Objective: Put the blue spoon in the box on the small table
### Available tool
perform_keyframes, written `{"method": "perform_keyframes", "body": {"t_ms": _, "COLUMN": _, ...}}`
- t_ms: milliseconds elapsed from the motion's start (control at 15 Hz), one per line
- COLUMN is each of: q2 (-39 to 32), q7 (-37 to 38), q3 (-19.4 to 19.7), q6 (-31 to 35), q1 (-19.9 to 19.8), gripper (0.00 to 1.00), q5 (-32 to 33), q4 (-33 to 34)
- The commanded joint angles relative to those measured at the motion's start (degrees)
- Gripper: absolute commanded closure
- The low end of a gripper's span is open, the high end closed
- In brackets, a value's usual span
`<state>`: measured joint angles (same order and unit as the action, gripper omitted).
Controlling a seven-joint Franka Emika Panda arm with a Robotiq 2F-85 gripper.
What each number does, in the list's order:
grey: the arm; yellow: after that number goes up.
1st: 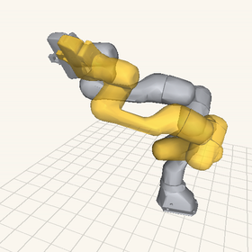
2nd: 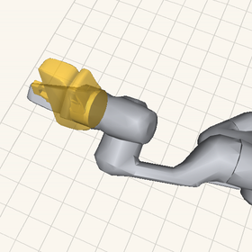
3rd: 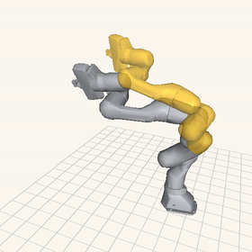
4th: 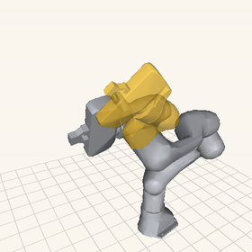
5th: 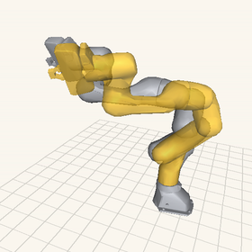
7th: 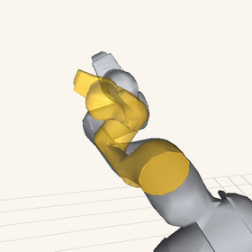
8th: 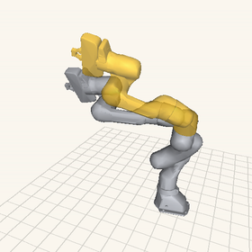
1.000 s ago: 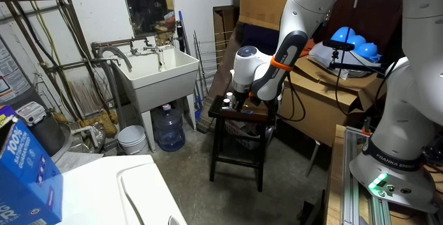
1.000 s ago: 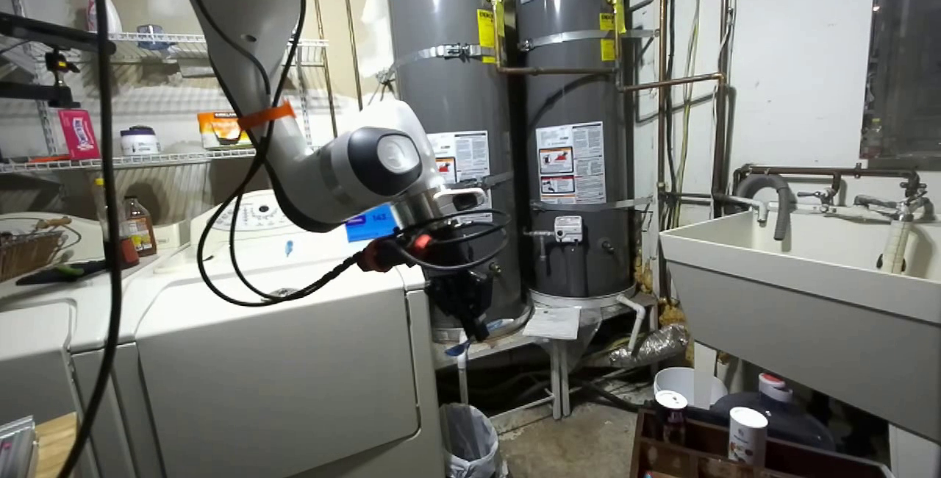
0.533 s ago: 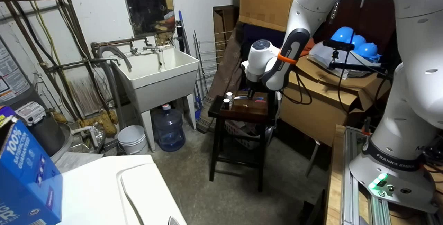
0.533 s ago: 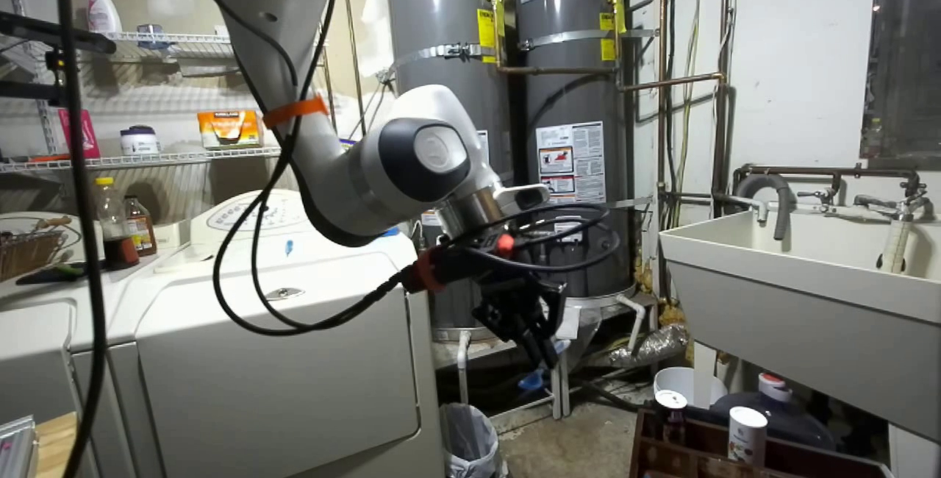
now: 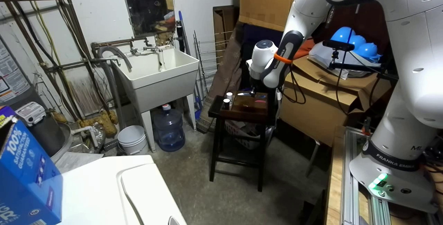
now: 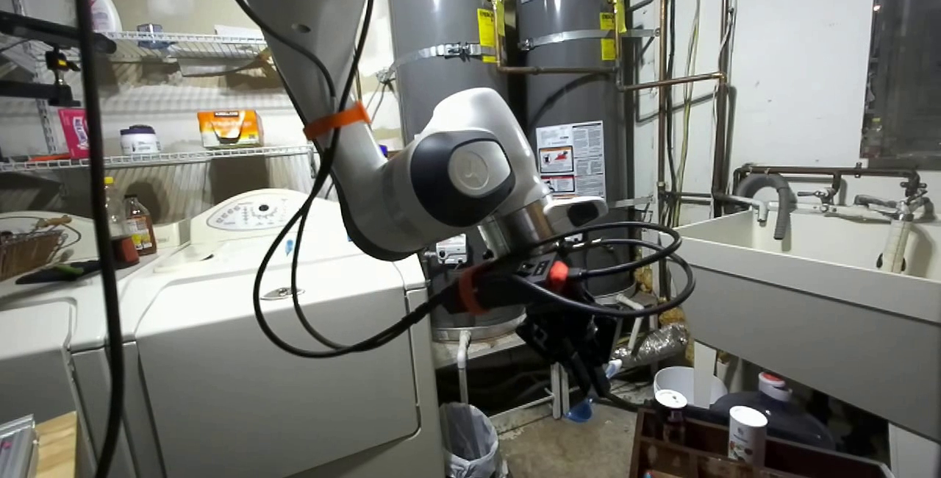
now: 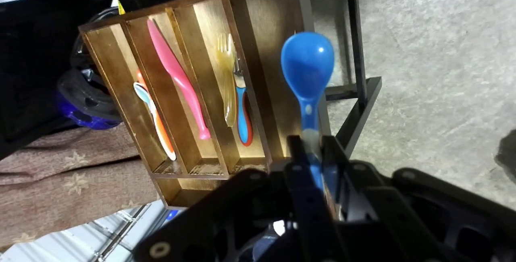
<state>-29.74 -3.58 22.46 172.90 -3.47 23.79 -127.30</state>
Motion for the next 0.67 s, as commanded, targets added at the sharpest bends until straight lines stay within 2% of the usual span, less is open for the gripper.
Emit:
{"method": "perform_keyframes", "body": {"t_ms": 0, "q2": -2.67, "q7": 1.78, "q3": 5.02, "q6": 1.31, "q1": 3.51, "gripper": 0.96, "q5": 0.53, "q4": 1.23}}
{"method": "perform_keyframes", "body": {"t_ms": 133, "q2": -5.32, "q7": 2.76, "q3": 7.85, "q6": 0.87, "q1": 4.84, "gripper": 0.96, "q5": 0.31, "q4": 2.30}}
{"method": "perform_keyframes", "body": {"t_ms": 400, "q2": -10.77, "q7": 1.33, "q3": 7.10, "q6": 2.59, "q1": 2.60, "gripper": 0.96, "q5": -1.05, "q4": 4.76}}
{"method": "perform_keyframes", "body": {"t_ms": 600, "q2": -14.20, "q7": -2.24, "q3": 4.37, "q6": 7.09, "q1": -0.56, "gripper": 0.96, "q5": -1.27, "q4": 7.23}}
